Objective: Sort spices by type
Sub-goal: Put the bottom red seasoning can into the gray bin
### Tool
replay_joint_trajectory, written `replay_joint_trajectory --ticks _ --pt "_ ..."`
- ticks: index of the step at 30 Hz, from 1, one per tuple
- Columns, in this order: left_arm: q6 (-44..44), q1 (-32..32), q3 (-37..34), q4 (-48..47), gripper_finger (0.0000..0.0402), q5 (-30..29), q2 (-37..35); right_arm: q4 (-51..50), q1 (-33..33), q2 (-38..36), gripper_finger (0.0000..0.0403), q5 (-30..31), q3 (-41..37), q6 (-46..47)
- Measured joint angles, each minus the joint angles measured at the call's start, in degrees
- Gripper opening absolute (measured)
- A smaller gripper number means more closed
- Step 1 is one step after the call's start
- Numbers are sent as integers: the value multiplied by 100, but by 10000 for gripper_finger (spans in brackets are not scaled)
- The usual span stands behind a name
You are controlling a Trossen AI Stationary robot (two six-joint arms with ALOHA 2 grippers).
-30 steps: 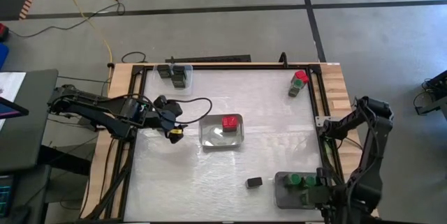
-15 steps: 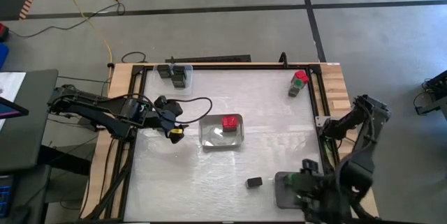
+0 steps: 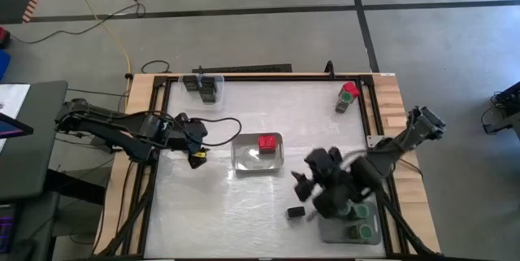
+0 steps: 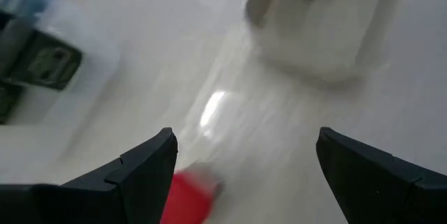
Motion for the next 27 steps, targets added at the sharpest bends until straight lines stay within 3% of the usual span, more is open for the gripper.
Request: replay_joint_trajectory --ticks 12,17,21,27 --pt "2312 5 0 -1380 327 -5 -246 578 -1074 1 312 0 -30 -578" --pt "3345 117 -60 -1270 326 692 -515 858 -1178 1 312 -2 -30 -570" --pt "3921 586 -450 -1003 319 1393 -955 1067 -1180 1 312 -4 -30 -572" --pt "4402 1329 -1200 -652 315 1743 -1418 1140 -1181 1 312 -2 -30 -539"
